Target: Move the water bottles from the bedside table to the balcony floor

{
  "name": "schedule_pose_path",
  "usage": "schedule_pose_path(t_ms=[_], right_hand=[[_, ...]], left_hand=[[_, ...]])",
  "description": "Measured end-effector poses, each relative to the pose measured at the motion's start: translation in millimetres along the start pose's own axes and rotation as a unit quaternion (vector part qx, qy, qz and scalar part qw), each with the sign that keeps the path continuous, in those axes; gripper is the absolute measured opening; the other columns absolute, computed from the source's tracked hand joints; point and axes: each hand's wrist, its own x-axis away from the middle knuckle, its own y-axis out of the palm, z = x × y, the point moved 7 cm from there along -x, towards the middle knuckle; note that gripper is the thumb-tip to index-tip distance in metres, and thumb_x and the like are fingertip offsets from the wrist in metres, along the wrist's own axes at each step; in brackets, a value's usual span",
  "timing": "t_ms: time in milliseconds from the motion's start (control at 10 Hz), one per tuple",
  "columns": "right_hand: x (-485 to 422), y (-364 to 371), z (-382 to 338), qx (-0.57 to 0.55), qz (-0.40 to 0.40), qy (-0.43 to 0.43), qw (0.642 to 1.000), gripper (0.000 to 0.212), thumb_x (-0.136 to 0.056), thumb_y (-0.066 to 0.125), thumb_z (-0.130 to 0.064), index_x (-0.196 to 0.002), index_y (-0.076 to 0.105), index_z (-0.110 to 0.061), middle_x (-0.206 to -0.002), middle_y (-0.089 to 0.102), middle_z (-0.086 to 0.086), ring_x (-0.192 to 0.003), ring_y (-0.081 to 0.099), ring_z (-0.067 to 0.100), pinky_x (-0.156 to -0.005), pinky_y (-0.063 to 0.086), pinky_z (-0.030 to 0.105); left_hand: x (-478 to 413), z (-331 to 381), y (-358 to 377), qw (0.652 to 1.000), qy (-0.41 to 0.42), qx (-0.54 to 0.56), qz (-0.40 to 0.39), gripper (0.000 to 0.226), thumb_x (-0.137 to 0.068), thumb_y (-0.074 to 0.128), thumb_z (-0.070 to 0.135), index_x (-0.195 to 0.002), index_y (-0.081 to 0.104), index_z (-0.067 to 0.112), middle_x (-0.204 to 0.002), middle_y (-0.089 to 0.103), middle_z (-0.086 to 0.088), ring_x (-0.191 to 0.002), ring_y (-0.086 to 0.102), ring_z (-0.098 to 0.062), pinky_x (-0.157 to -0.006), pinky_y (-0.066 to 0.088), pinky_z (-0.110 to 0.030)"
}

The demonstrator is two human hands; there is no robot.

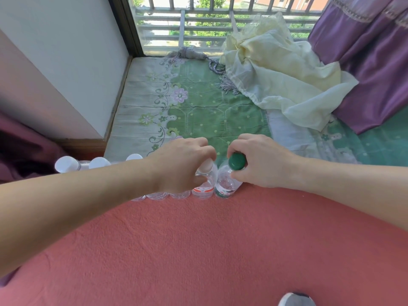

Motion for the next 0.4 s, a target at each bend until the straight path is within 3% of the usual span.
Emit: schedule_pose_path(t_ms=[300,400], right_hand=[[-1.0,3.2,-0.1,0.001,0.001,0.0,1.0,0.027,-0.075,0.068,-0.029,-0.101,0.061,-0.024,-0.091,0.05,-0.008,-0.082,0.051,0.016,-0.071,0.036,0.025],[-1.2,5.1,1.5,-0.001,-0.018,0.002,1.0,0.042,-0.075,0.07,-0.038,-0.113,0.059,-0.027,-0.1,0.051,-0.008,-0.089,0.054,0.016,-0.076,0.044,0.028]], left_hand=[[1.4,0.3,-0.8,1.0,0.003,0.001,0.012,0.048,-0.084,0.069,0.043,-0.124,0.054,0.022,-0.11,0.055,0.003,-0.098,0.056,-0.023,-0.081,0.042,-0.034],[4.3,-1.9,0.3,1.0,0.001,0.002,0.014,0.061,-0.083,0.071,0.045,-0.134,0.049,0.022,-0.117,0.055,0.002,-0.102,0.054,-0.021,-0.088,0.042,-0.033]])
